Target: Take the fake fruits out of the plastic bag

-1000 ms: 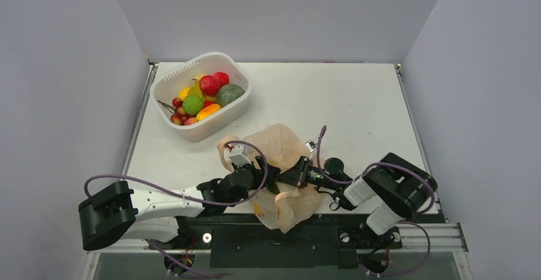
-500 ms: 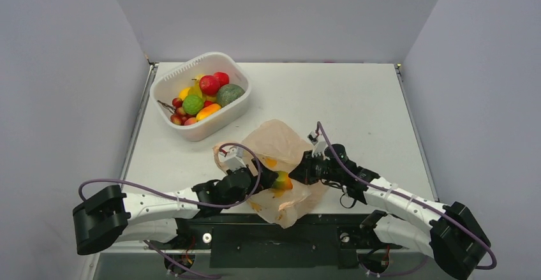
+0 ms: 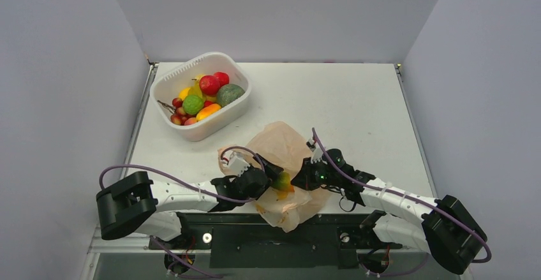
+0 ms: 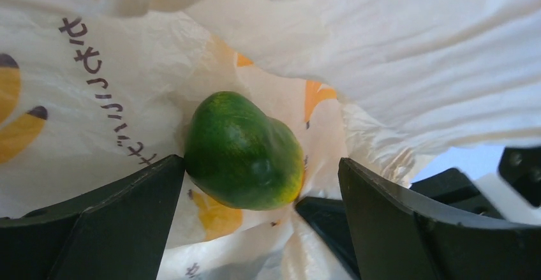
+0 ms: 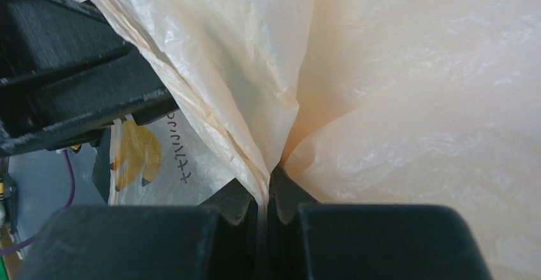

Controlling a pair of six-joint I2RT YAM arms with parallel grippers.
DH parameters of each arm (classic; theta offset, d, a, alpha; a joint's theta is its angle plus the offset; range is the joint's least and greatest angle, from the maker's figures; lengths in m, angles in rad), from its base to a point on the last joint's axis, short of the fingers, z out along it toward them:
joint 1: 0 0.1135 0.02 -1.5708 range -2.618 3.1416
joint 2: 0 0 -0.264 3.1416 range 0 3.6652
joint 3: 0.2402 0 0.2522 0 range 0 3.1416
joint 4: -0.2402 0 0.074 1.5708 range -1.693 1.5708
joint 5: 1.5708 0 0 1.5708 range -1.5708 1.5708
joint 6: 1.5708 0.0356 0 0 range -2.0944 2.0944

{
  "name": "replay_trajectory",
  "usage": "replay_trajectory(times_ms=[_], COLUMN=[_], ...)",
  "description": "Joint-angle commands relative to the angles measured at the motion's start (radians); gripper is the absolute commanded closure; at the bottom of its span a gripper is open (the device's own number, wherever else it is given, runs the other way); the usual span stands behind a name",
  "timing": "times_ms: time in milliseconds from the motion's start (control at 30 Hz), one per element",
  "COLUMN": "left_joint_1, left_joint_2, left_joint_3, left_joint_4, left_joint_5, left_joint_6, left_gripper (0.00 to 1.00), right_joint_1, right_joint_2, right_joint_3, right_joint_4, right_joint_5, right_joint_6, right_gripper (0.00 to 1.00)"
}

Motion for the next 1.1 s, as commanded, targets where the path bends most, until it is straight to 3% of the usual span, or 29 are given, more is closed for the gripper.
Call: replay_trajectory(times_ms=[0, 200, 400, 467, 500, 600, 633, 733, 800, 900, 1067], left_joint_1=[-0.003, -0.004, 0.003, 0.004, 0.002, 0.002, 0.0, -0.011, -0.018, -0.016, 0.003], left_joint_2=[0.032, 0.097, 0.218, 0.233, 0.235, 0.215, 0.203, 0.127, 0.064, -0.041, -0.319], left_joint_3=[0.076, 0.13, 0.146, 0.146, 0.146, 0.139, 0.135, 0.147, 0.152, 0.136, 0.007], left_joint_4=[-0.089, -0.261, -0.229, -0.223, -0.221, -0.221, -0.22, -0.276, -0.292, -0.235, 0.031], left_joint_5=[-0.089, -0.128, -0.101, -0.103, -0.113, -0.13, -0.134, -0.169, -0.167, -0.113, 0.159], left_joint_6=[-0.194, -0.34, -0.34, -0.332, -0.315, -0.277, -0.251, -0.186, -0.092, 0.144, 0.447], left_gripper=[0.1, 0.1, 0.15, 0.23, 0.35, 0.57, 0.67, 0.74, 0.79, 0.99, 1.0], right_joint_1=[-0.003, -0.032, -0.037, -0.037, -0.036, -0.037, -0.037, -0.037, -0.037, -0.037, -0.035], right_joint_2=[0.005, 0.066, 0.115, 0.116, 0.115, 0.095, 0.087, 0.017, -0.038, -0.095, -0.145], right_joint_3=[0.006, 0.017, 0.054, 0.053, 0.053, 0.057, 0.06, 0.068, 0.079, 0.115, 0.158], right_joint_4=[0.052, 0.065, 0.05, 0.056, 0.055, 0.036, 0.029, -0.027, -0.076, -0.177, -0.24], right_joint_5=[0.019, 0.018, 0.001, -0.005, -0.006, 0.0, 0.001, 0.037, 0.098, 0.244, 0.411], right_joint_6=[-0.046, -0.071, -0.106, -0.106, -0.105, -0.108, -0.109, -0.116, -0.125, -0.13, -0.126], right_gripper=[1.0, 1.0, 1.0, 1.0, 1.0, 1.0, 1.0, 1.0, 1.0, 1.0, 1.0])
